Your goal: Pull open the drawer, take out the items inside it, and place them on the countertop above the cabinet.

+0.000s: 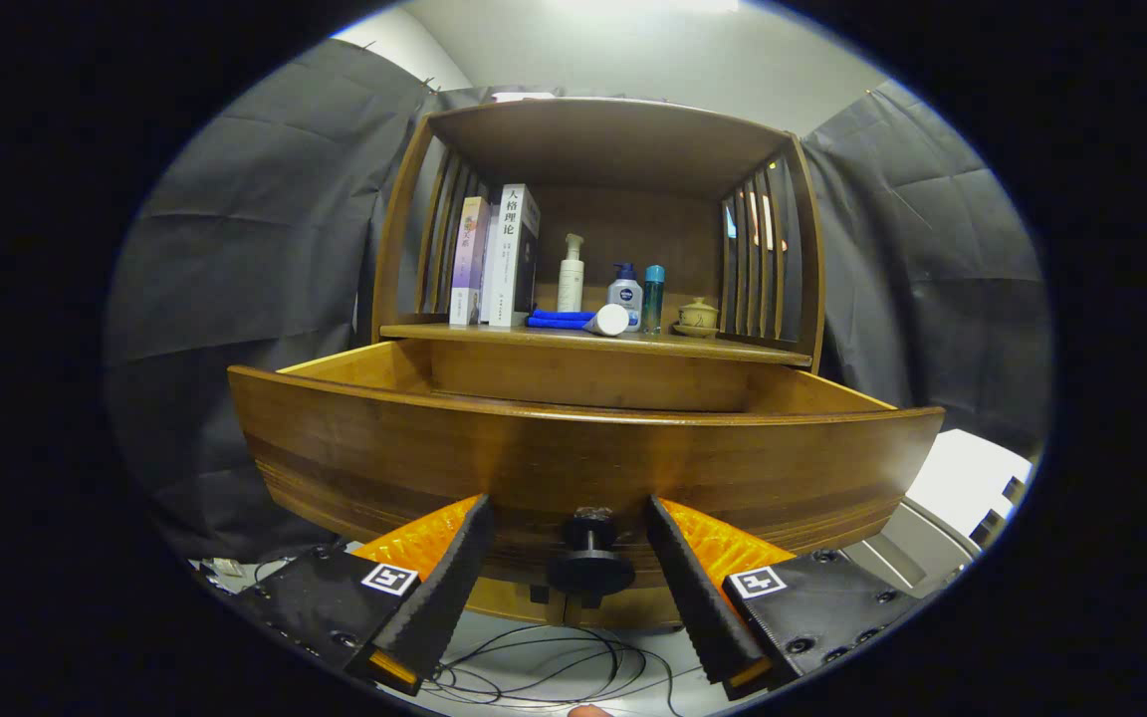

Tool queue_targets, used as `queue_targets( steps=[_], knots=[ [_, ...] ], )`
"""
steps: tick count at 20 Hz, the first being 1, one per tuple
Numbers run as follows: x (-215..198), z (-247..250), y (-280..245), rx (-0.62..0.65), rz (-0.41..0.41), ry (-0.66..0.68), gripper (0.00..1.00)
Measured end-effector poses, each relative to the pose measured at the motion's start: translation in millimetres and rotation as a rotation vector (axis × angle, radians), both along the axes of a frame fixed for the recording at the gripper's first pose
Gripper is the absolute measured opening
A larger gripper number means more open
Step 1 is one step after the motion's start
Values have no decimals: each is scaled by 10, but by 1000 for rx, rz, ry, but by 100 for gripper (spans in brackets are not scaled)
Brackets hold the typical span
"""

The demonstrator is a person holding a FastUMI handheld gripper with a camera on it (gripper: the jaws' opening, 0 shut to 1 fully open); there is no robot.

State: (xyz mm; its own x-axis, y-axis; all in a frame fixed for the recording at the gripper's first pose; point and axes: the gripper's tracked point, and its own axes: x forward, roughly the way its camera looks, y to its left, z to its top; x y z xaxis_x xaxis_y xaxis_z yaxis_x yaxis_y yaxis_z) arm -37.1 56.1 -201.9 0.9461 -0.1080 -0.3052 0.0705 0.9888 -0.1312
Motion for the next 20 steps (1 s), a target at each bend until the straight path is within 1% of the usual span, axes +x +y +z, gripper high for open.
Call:
queue_targets(
  steps=[4,7,8,11,12,13,14,20],
  knots=[
    [155,5,-12,16,-10,2,98],
    [180,26,-27,24,-17,2,98],
    [305,-18,-40,18,-21,14,97],
    [628,45,-58,0,-21,-10,98],
    [676,-24,-63,9,-25,14,97],
    [728,23,-55,7,-25,-5,97],
    [811,-20,-71,8,-26,12,97],
    [1226,-76,-127,6,-32,23,98]
  ],
)
